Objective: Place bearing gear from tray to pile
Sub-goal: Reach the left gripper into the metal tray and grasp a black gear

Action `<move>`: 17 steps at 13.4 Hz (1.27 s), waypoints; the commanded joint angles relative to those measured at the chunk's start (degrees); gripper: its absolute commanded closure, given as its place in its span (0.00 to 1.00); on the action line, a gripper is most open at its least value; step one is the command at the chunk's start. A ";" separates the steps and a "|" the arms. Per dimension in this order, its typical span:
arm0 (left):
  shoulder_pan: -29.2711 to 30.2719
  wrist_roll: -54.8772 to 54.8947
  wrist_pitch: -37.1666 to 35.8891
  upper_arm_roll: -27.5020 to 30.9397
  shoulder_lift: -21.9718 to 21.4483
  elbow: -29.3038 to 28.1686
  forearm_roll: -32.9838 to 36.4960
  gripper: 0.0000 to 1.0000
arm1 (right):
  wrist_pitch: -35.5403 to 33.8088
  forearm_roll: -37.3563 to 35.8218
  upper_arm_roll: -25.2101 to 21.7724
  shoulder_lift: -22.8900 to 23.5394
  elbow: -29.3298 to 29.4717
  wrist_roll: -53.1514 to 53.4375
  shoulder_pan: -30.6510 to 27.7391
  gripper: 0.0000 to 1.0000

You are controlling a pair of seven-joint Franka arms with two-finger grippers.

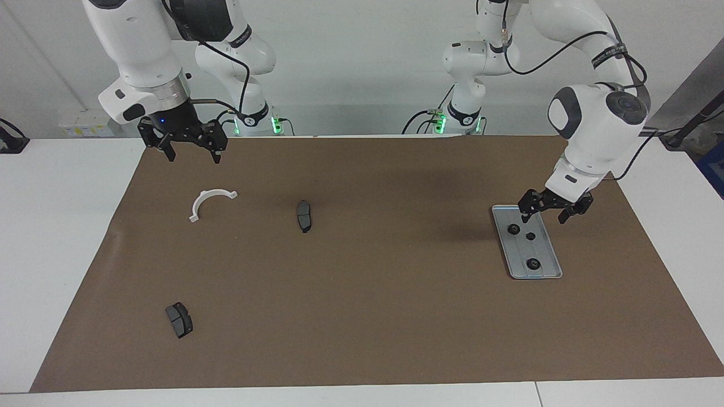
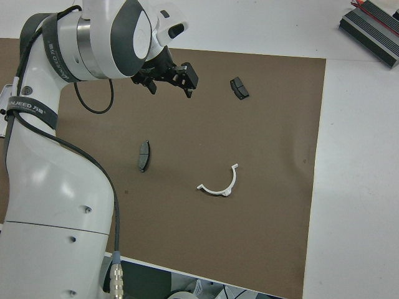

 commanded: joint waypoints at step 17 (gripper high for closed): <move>0.66 -8.56 12.18 -0.46 -1.34 -18.30 -0.52 0.41 | 0.83 1.01 0.42 -0.86 -1.21 0.73 -0.78 0.00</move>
